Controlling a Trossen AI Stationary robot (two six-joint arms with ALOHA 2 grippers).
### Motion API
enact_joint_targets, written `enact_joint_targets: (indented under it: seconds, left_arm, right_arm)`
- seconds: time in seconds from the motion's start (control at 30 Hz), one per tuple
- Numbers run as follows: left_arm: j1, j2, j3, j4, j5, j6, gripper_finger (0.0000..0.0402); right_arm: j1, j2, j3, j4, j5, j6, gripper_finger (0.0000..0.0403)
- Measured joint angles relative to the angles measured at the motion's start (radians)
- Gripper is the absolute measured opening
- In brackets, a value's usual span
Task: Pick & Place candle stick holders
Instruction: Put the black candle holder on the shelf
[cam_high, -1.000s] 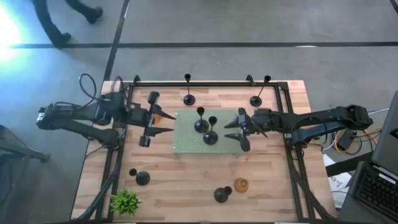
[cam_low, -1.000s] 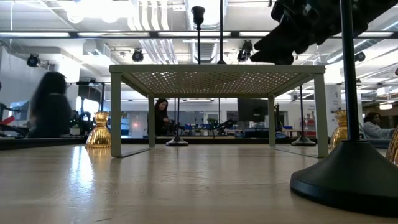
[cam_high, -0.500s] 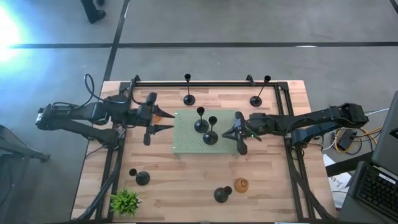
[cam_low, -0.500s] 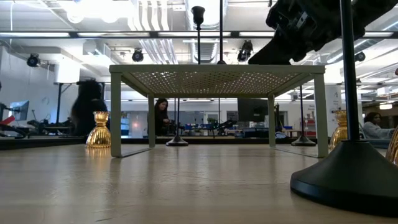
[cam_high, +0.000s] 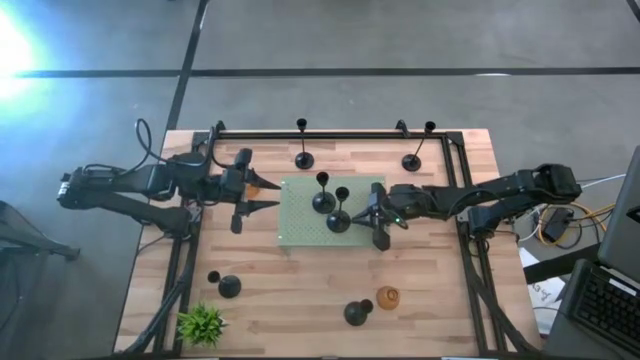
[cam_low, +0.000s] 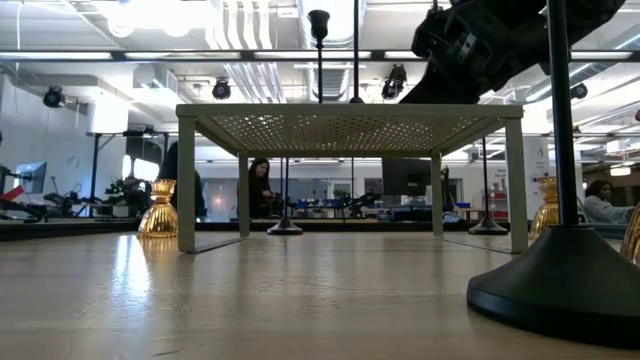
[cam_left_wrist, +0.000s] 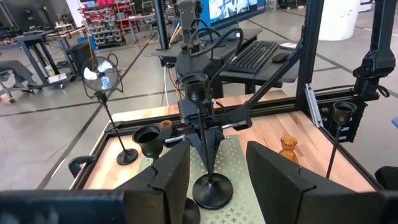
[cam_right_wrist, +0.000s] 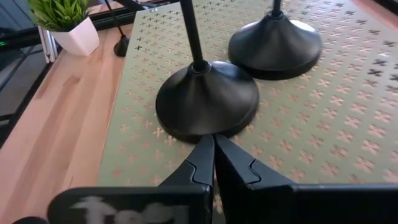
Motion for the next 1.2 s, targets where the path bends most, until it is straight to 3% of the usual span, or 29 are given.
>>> enact_joint_targets:
  seconds: [1.2]
  left_arm:
    - [0.0, 0.0, 0.0, -0.012, 0.003, -0.003, 0.0163]
  right_arm:
    - [0.0, 0.002, 0.014, -0.001, -0.036, 0.006, 0.0008]
